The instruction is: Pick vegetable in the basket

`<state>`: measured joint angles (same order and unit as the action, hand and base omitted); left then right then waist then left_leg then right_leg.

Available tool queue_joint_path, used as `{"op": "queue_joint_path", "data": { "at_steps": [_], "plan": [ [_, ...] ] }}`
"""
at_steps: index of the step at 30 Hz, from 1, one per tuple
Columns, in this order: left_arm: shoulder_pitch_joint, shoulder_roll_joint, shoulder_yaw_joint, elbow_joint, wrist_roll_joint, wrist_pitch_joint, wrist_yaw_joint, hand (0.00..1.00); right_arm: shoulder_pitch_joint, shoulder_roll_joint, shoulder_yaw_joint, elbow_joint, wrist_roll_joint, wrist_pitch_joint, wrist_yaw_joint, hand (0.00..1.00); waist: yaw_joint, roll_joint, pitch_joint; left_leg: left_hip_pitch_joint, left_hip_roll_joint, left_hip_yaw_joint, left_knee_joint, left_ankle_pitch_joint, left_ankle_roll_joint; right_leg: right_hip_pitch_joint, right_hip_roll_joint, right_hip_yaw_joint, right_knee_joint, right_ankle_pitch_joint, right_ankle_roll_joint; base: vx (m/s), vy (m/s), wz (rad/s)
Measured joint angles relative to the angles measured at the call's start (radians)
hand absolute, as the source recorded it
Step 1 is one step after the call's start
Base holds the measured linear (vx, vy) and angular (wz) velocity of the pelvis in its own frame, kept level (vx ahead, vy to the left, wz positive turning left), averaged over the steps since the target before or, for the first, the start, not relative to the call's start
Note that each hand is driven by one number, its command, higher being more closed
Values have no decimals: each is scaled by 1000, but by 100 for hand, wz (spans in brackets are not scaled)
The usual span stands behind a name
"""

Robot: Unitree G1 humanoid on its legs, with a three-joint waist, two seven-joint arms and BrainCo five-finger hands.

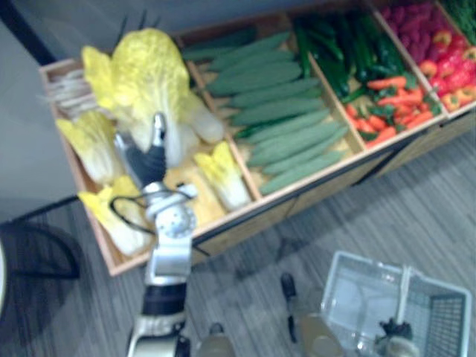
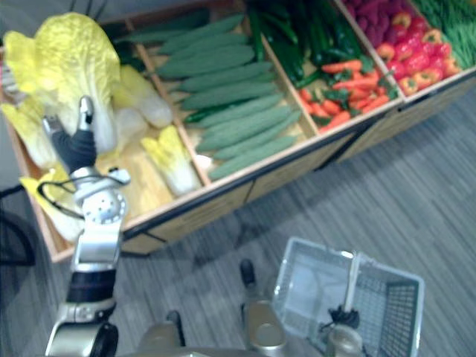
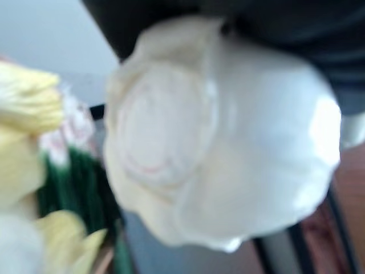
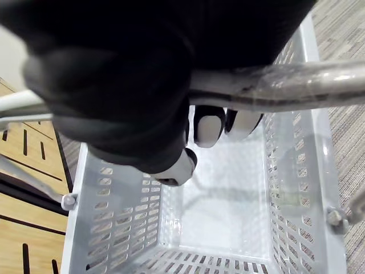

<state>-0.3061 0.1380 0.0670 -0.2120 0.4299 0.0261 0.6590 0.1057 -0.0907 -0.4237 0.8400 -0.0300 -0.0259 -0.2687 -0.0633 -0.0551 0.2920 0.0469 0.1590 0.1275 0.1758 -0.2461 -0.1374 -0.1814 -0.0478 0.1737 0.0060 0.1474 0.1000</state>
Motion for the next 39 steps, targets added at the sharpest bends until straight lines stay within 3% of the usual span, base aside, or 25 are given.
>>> {"op": "queue_joint_path", "data": {
  "at_steps": [3, 6, 7, 8, 9, 11, 12, 13, 14, 15, 17, 18, 19, 20, 22, 23, 24, 25, 29, 31, 32, 33, 34, 37, 39],
  "plan": [
    [85, -15, -70, -100, 26, -55, 6, 100, 46, 24, 1, 0, -10, 6, -4, 100, 36, -9, -28, 28, -11, 32, 10, -18, 11, -4, -12, -38, 26, -8, -11, -52, 69, -21],
    [219, -48, -99, -125, 18, -112, -46, 100, 45, 12, 0, 1, -11, 18, -11, 100, 39, 13, -44, 66, -1, 111, -4, -14, 20, -9, -81, -329, 76, -133, -170, -73, 26, -67],
    [274, -65, -96, -126, 12, -116, -72, 100, 25, 3, 3, -1, -11, 23, -13, 100, 41, 27, -49, 86, 19, 173, -7, -17, 25, -48, -119, -438, 186, -159, -163, -109, -9, -126],
    [328, -63, -93, -125, 2, -116, -104, 100, 17, -4, 11, -5, -11, 33, -13, 100, 37, 2, -67, 111, 5, 222, 3, -25, 27, -74, -175, -554, 321, -171, -182, 10, -16, -125],
    [354, -54, -95, -126, -1, -117, -123, 100, 21, -6, 13, -10, -10, 39, -13, 100, 32, -15, -78, 124, -14, 249, 11, -34, 18, -67, -187, -606, 323, -167, -192, 39, -29, -138],
    [414, -56, -95, -117, -18, -119, -175, 100, -4, -27, 55, -47, -12, 50, -15, 100, 38, 15, -88, 125, 23, 327, 50, -39, 17, -55, -124, -633, 228, -138, -257, 24, 3, -151],
    [442, -58, -94, -82, -18, -130, -210, 100, -25, -45, 93, -85, -38, 69, -20, 100, 43, 40, -102, 132, 38, 404, 15, -10, 57, -43, -123, -795, 183, -221, -347, -55, -56, -220],
    [459, -66, -97, -42, -14, -136, -240, 100, -46, -70, 155, -139, -80, 80, -17, 100, 56, 65, -115, 149, 60, 473, -36, 5, 71, -65, -162, -908, 278, -257, -283, -39, -85, -226],
    [458, -63, -95, -15, -14, -136, -251, 100, -49, -72, 179, -173, -91, 80, -14, 100, 55, 57, -116, 153, 48, 497, -43, 3, 64, -75, -192, -926, 349, -260, -257, 13, -127, -223],
    [457, -62, -89, 58, -5, -133, -273, 100, -51, -65, 219, -236, -97, 79, -4, 100, 58, 24, -126, 165, 23, 555, -26, -5, 49, -79, -213, -925, 356, -221, -167, 54, -213, -223],
    [456, -63, -94, 193, 25, -112, -297, 100, -76, -29, 261, -333, -97, 63, -2, 100, 54, 30, -125, 159, 88, 580, 109, -7, 51, -76, -96, -805, 253, -190, -190, 59, -252, -222],
    [464, -67, -118, 247, 26, -105, -323, 100, -77, -20, 304, -392, -97, 47, 1, 100, 41, 32, -123, 129, 157, 550, 291, 1, 85, -45, -17, -734, 187, -175, -190, 124, -226, -205],
    [472, -68, -139, 278, 26, -105, -337, 100, -77, -18, 351, -437, -97, 39, 7, 100, 47, 35, -122, 74, 196, 450, 483, -10, 199, -19, 54, -646, 149, -171, -187, 141, -206, -218],
    [474, -74, -152, 293, 26, -106, -344, 100, -79, -20, 367, -453, -98, 36, 10, 100, 57, 42, -121, 40, 180, 365, 543, -27, 178, -5, 78, -614, 132, -172, -188, 119, -115, -211],
    [461, -81, -178, 353, 26, -109, -353, 100, -108, -31, 442, -493, -100, 24, 34, 100, 76, 44, -114, -137, 40, 131, 608, -75, 111, 34, 144, -490, 28, -185, -171, 124, -45, -235],
    [457, -98, -177, 372, 26, -110, -352, 100, -119, -31, 458, -497, -100, 17, 38, 100, 88, 72, -102, -181, 46, 97, 583, -80, 108, 23, 173, -465, 102, -190, -183, 209, -88, -229],
    [448, -108, -178, 378, 26, -111, -351, 100, -125, -44, 488, -509, -100, 10, 39, 100, 99, 87, -79, -239, 30, 57, 566, -94, 78, 21, 171, -371, 287, -315, -245, 274, -92, -166],
    [436, -116, -182, 405, 26, -106, -351, 100, -133, -39, 523, -495, -99, 20, 42, 100, 109, 119, -48, -275, 37, 17, 529, -109, 55, 58, 198, -347, 280, -334, -239, 289, -73, -144],
    [470, -135, -177, 412, 27, -102, -333, 100, -125, -33, 582, -520, -88, 22, 68, 100, 125, 94, -40, -343, -36, 154, 205, -11, 79, 135, 157, -306, 117, -297, -179, 196, -3, -70],
    [470, -136, -179, 422, 28, -99, -331, 100, -109, -55, 603, -555, -88, 22, 72, 100, 144, 94, -41, -324, -47, 217, 124, 58, 116, 172, 156, -300, 77, -292, -172, 253, 66, -28],
    [469, -135, -180, 422, 35, -89, -331, 100, -100, -60, 624, -589, -87, 23, 79, 100, 152, 83, -40, -305, -53, 220, 120, 87, 158, 177, 151, -299, 110, -323, -162, 253, 66, -8],
    [470, -133, -181, 424, 46, -85, -331, 100, -96, -57, 635, -608, -88, 22, 81, 100, 152, 60, -45, -296, -71, 222, 114, 102, 186, 165, 132, -304, 163, -371, -146, 448, 76, 13],
    [469, -122, -194, 433, 49, -80, -329, 100, -74, -47, 642, -633, -88, 22, 90, 100, 150, 21, -49, -250, -100, 221, 93, 107, 200, 146, 95, -323, 277, -431, -74, 413, 49, 24],
    [465, -88, -257, 461, 51, -57, -310, 100, -53, -23, 668, -660, -85, 17, 108, 100, 132, -24, -53, -151, -139, 182, 70, 105, 212, -57, -6, -336, 860, -397, 7, 468, 23, 55],
    [458, -69, -288, 460, 53, -51, -306, 100, -51, -8, 670, -659, -77, 17, 107, 100, 110, -18, -53, -89, -148, 126, 61, 79, 208, -97, -59, -336, 935, -430, -44, 444, -16, 87]
  ]
}}
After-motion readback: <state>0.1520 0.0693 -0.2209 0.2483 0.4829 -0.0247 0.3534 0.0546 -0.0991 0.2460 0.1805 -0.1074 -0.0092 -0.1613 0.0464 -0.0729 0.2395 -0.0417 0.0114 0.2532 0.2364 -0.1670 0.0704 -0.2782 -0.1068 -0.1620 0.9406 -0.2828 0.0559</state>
